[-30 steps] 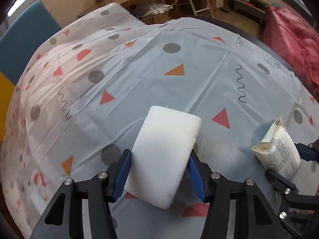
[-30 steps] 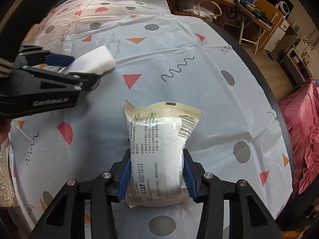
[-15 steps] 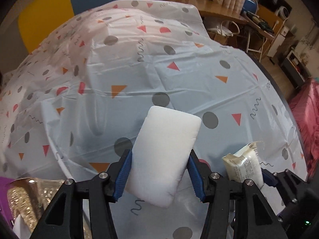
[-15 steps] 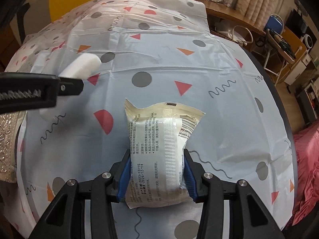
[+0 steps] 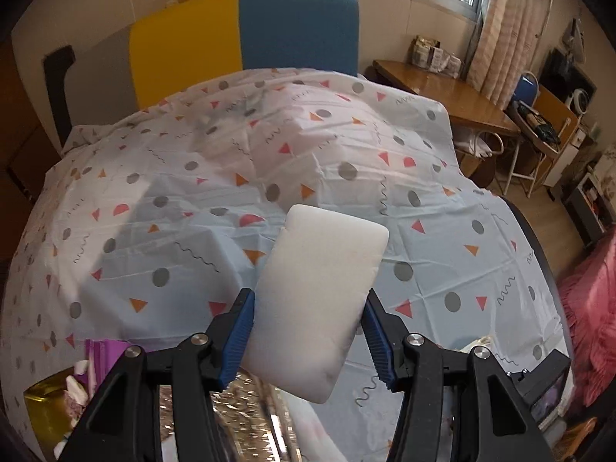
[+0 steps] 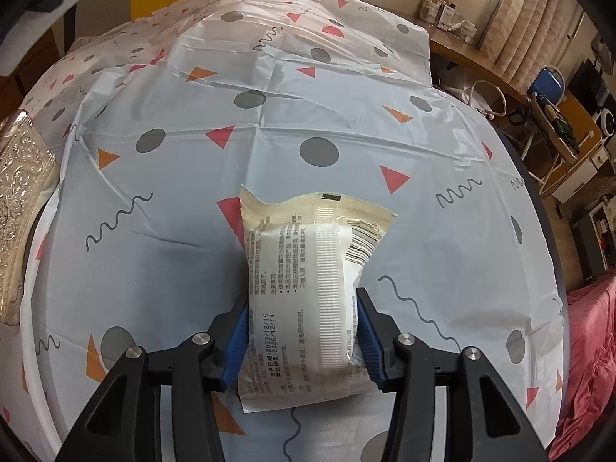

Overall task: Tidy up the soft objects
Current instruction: 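Carry the white sponge into the gold tray and open the left gripper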

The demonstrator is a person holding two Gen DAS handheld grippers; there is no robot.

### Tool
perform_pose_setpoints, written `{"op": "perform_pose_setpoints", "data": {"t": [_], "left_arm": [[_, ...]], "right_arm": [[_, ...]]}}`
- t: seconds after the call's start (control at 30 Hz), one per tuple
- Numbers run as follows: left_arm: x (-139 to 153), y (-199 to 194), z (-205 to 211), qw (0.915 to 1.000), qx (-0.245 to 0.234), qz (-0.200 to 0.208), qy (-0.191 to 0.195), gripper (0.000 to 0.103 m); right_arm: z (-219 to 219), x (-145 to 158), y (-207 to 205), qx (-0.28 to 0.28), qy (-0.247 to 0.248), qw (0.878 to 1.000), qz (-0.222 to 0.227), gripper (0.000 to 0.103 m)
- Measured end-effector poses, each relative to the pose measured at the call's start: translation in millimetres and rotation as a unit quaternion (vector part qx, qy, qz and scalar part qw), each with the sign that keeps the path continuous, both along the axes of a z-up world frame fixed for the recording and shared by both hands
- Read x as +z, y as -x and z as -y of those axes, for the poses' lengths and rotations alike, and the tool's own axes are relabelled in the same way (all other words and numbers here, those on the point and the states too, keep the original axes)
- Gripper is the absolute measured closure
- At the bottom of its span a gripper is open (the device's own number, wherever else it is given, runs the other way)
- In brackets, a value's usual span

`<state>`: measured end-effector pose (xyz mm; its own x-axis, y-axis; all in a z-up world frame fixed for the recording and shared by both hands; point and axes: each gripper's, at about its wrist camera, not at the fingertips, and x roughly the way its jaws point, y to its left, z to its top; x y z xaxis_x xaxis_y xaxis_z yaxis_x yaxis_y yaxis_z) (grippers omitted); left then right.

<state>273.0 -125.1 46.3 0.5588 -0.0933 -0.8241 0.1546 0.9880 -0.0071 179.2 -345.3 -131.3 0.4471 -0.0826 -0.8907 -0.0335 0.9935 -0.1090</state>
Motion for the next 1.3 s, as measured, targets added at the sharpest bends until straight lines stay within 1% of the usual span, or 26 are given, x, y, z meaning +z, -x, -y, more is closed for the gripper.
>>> {"op": "perform_pose_setpoints", "data": {"t": [0.2,0.3,0.43,0.57,0.67,0.73,0.87,1.0,1.17,1.23,1.3], "left_arm": [[31.6,-4.7,-77.2,0.9984,0.052,0.020,0.010,0.047],[39.0,-0.5,-119.7,0.9964,0.079,0.027,0.011,0.047],[38.7,14.3,-177.5,0.9927,0.115,0.034,0.012,0.047],[26.9,39.4,-233.1,0.9880,0.150,0.035,0.011,0.047],[17.7,65.2,-271.6,0.9842,0.171,0.037,0.024,0.047],[12.7,88.3,-298.5,0.9811,0.185,0.042,0.040,0.047],[-1.8,137.6,-347.9,0.9728,0.221,0.044,0.054,0.047],[-17.4,198.7,-392.9,0.9619,0.259,0.049,0.073,0.047],[-44.7,256.4,-427.7,0.9493,0.299,0.034,0.089,0.046],[-56.2,273.3,-431.9,0.9451,0.310,0.030,0.099,0.046],[-69.2,286.5,-431.8,0.9425,0.314,0.019,0.113,0.046]], "right_arm": [[-6.5,-0.7,4.9,0.010,0.023,1.000,0.010,0.052],[-7.7,-2.1,4.7,0.014,0.028,0.999,0.015,0.052],[-10.4,-3.1,7.1,0.017,0.036,0.999,0.020,0.053],[-9.3,-3.1,7.3,0.014,0.033,0.999,0.019,0.052],[-11.4,-3.9,8.5,0.017,0.040,0.999,0.024,0.052],[-12.5,-4.6,9.7,0.020,0.044,0.998,0.028,0.053],[-13.8,-5.0,10.7,0.028,0.052,0.998,0.035,0.053],[-15.8,-5.6,11.7,0.032,0.059,0.997,0.041,0.053],[-16.7,-6.6,12.4,0.031,0.063,0.996,0.045,0.053],[-16.5,-6.6,12.3,0.028,0.062,0.997,0.046,0.053],[-16.9,-6.7,12.8,0.028,0.063,0.997,0.048,0.053]]}}
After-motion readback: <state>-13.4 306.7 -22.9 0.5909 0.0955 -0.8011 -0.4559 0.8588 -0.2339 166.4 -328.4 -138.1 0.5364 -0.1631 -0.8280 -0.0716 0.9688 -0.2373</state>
